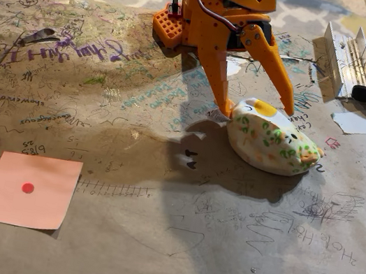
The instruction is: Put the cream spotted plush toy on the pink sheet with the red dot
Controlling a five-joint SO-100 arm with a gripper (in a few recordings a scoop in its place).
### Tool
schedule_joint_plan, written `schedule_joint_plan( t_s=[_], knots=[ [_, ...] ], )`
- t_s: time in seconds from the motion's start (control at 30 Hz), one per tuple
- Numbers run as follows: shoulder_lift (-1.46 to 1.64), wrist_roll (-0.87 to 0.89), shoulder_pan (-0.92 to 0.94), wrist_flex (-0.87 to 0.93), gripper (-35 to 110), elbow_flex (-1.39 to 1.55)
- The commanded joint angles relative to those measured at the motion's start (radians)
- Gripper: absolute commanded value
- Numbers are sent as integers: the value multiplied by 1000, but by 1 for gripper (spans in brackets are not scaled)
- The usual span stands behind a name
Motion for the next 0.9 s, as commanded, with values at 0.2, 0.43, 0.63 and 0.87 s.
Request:
schedule_joint_plan(
  t_s=[0.2, 0.43, 0.63, 0.87],
  knots=[
    [-531, -221, -48, 230, 28, -364],
    [-535, -218, -48, 230, 28, -367],
    [-537, -213, -49, 230, 21, -368],
    [-546, -179, -52, 230, 0, -380]
  ],
)
